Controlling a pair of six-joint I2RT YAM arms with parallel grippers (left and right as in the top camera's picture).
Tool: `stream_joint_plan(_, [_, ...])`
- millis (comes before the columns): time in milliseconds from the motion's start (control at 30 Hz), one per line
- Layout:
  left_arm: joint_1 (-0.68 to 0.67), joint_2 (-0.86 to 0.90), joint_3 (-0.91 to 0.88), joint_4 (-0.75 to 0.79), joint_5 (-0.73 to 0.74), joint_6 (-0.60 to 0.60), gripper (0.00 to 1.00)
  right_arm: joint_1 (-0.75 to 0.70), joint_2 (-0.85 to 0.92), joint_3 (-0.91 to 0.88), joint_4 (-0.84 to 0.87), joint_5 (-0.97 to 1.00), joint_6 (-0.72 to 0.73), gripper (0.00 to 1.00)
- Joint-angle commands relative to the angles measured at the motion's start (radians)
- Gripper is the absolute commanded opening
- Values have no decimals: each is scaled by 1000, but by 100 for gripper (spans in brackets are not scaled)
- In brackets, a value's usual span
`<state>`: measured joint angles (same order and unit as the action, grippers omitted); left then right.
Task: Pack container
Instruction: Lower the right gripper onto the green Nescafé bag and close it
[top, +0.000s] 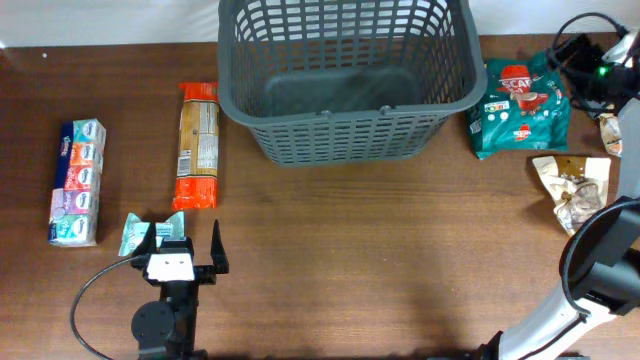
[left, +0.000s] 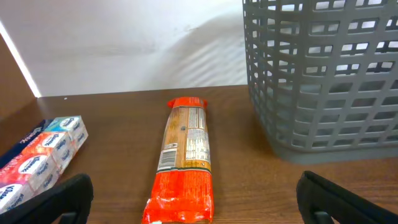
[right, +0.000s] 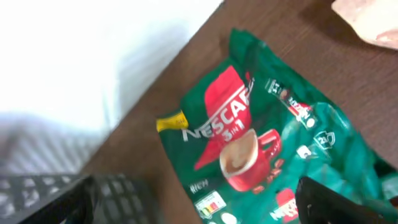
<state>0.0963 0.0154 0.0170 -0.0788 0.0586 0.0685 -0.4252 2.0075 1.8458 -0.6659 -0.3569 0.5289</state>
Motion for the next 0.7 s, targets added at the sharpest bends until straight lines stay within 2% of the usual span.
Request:
stream_joint_plan(0, [-5, -9, -9, 2, -7, 16, 99, 29, -2, 11, 19, 78, 166, 99])
stream_joint_plan(233, [-5, -9, -9, 2, -7, 16, 99, 102, 1, 11, 12, 280, 353, 99])
stream_joint_plan(400, [-5, -9, -9, 2, -7, 16, 99, 123, 25, 11, 13, 313, 504, 99])
stream_joint_plan(567, [-5, -9, -9, 2, -7, 16, 99, 124, 34, 11, -6, 277, 481, 99])
stream_joint_plan(667, [-5, -9, -8, 2, -7, 16, 99, 124, 34, 11, -33, 241, 378, 99])
